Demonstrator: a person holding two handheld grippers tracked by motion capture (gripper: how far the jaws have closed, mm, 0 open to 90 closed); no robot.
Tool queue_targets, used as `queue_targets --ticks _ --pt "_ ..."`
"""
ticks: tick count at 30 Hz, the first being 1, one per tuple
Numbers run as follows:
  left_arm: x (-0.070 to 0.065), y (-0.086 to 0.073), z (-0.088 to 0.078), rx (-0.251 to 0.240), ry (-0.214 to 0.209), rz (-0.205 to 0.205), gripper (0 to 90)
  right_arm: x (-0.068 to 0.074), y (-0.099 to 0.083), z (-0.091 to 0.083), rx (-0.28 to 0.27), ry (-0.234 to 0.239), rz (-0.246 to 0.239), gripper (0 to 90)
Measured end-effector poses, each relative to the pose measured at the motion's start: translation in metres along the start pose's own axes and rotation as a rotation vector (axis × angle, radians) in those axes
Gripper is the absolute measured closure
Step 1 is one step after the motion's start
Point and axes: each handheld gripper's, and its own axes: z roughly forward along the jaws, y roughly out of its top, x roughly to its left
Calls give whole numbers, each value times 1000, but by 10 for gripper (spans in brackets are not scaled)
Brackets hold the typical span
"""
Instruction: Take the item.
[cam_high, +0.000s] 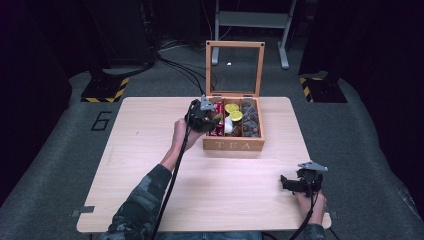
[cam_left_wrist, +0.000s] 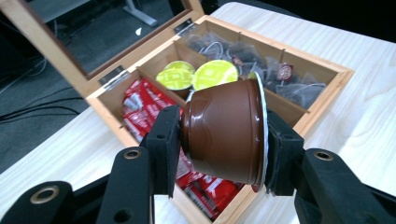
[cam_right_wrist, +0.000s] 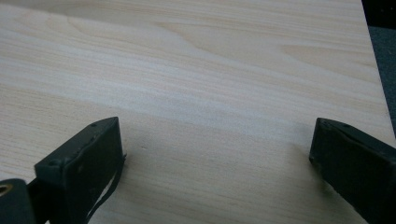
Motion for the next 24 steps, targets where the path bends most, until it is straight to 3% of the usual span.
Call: queue_targets --ticks 12,24 --pt "16 -14 -13 1 40 -17 544 0 0 0 0 -1 2 20" --pt "37 -31 -23 -2 95 -64 544 0 0 0 0 -2 2 20"
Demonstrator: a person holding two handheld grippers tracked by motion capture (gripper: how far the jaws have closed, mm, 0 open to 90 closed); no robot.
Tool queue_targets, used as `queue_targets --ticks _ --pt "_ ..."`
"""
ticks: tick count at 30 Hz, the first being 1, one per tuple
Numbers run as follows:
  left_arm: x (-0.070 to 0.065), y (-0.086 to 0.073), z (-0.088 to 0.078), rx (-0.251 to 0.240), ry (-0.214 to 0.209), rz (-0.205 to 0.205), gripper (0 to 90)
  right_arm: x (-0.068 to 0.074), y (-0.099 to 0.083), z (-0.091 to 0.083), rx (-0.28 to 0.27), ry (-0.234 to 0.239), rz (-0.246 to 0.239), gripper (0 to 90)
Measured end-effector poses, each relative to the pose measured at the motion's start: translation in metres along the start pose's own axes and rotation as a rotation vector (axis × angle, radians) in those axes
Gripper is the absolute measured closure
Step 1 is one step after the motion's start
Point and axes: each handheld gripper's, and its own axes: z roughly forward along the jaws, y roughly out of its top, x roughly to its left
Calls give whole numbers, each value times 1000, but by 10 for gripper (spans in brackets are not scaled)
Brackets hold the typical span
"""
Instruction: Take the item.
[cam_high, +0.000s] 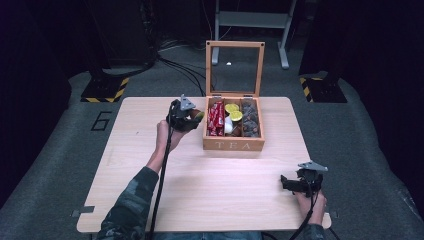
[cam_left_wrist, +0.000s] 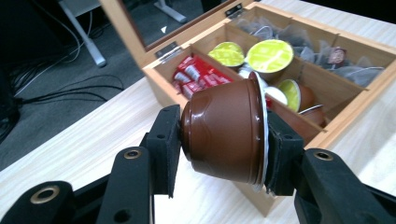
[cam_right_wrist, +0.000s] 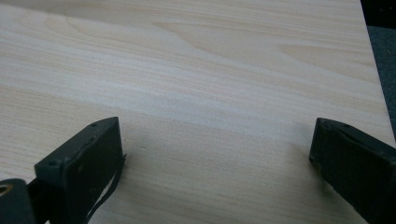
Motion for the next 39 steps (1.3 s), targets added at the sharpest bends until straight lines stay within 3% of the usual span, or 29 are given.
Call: queue_targets --ticks 22,39 --pt "39 -41 0 50 71 -90 544 0 0 0 0 -2 2 20" --pt "60 -68 15 99 61 -190 544 0 0 0 0 -2 2 20"
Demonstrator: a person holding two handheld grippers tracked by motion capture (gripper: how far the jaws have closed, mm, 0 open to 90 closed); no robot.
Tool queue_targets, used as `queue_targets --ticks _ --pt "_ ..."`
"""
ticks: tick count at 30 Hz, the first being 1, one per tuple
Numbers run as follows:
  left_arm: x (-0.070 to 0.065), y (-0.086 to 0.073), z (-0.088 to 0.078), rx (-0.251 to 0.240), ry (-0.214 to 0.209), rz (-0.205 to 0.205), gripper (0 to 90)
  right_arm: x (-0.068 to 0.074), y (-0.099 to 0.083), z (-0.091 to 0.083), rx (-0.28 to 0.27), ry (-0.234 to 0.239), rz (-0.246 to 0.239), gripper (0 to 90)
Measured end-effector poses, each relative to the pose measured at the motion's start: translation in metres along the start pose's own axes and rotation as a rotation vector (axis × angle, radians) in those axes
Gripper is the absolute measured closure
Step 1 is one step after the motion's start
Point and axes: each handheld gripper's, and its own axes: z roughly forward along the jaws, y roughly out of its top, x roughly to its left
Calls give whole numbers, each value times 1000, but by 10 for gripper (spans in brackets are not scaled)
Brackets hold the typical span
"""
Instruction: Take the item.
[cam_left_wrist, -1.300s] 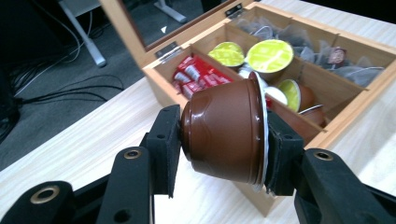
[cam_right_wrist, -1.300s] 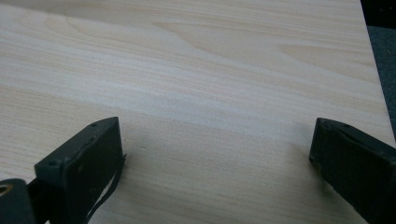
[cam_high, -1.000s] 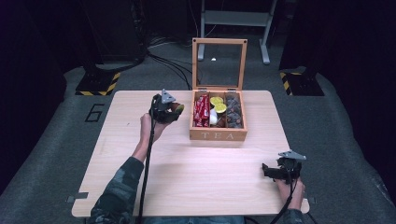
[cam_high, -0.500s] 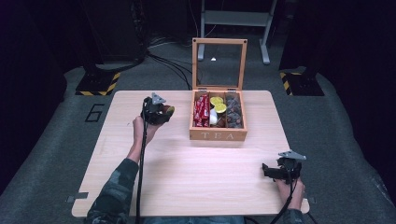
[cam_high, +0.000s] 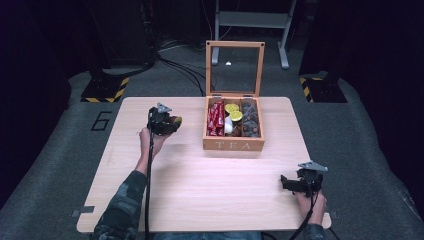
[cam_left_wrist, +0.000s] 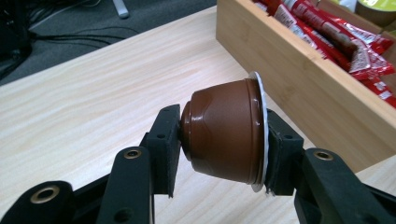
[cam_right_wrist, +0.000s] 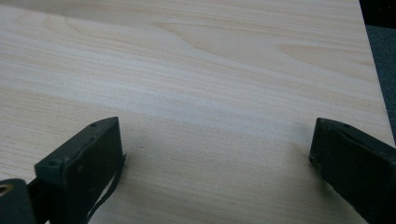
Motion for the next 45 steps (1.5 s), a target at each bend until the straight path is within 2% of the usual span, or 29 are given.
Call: queue_targets --ticks 1,13,15,23,36,45 --pt "2 -1 1 17 -6 1 544 0 0 0 0 0 0 20" --pt "6 -11 18 39 -11 -43 544 0 0 0 0 0 0 20" --pt "8 -12 20 48 -9 -37 544 0 0 0 0 0 0 20" --pt "10 -19 30 71 -14 -56 544 0 0 0 0 0 0 20" --pt "15 -34 47 124 -22 -122 542 0 0 0 0 0 0 21" --pt "18 -39 50 141 -35 -127 525 0 0 0 0 0 0 20"
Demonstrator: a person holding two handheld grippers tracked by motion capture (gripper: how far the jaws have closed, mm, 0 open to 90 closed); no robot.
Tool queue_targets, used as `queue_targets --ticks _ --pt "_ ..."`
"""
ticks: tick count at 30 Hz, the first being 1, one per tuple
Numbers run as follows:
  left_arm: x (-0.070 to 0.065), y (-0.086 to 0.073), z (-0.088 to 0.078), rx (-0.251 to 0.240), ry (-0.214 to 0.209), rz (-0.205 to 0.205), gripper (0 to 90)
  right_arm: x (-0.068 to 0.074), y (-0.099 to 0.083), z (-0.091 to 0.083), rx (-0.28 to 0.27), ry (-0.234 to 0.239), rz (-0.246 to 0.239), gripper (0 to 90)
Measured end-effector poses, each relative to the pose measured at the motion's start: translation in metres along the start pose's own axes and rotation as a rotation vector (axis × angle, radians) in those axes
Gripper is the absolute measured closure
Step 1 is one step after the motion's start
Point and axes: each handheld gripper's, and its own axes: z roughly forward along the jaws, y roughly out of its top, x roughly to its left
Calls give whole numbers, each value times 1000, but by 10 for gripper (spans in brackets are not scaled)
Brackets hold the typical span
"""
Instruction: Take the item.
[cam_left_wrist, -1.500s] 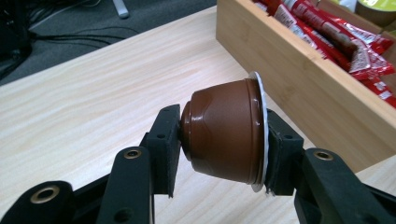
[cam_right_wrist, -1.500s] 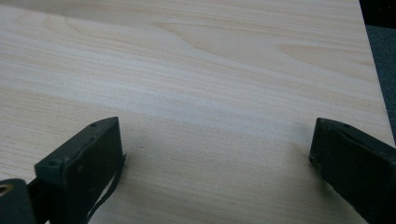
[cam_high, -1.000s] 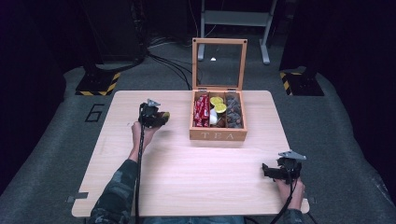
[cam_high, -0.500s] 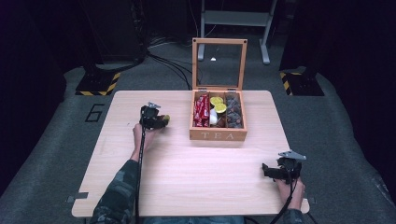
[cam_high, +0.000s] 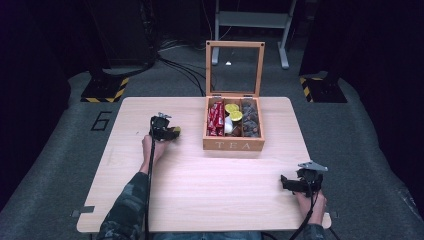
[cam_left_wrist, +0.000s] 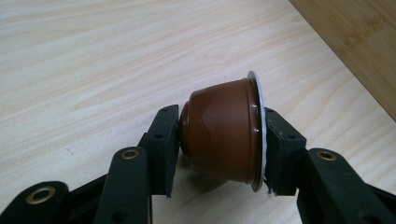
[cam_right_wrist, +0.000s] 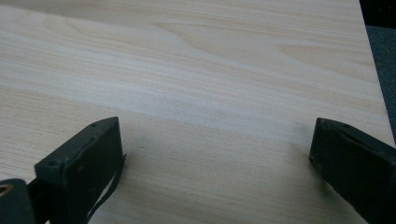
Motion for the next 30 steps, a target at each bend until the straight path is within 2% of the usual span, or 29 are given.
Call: queue_targets --ticks 9,19,26,29,30 --pt "3 -1 -1 8 -7 -3 471 0 0 0 0 0 0 20" --pt "8 0 -8 -6 25 -3 376 0 0 0 0 0 0 21" --pt "16 -3 -12 10 51 -32 341 0 0 0 0 -1 1 20" --pt "19 -6 -15 -9 44 -51 324 0 0 0 0 -1 1 20" --pt "20 -6 -18 -16 56 -40 313 0 0 0 0 -1 1 20"
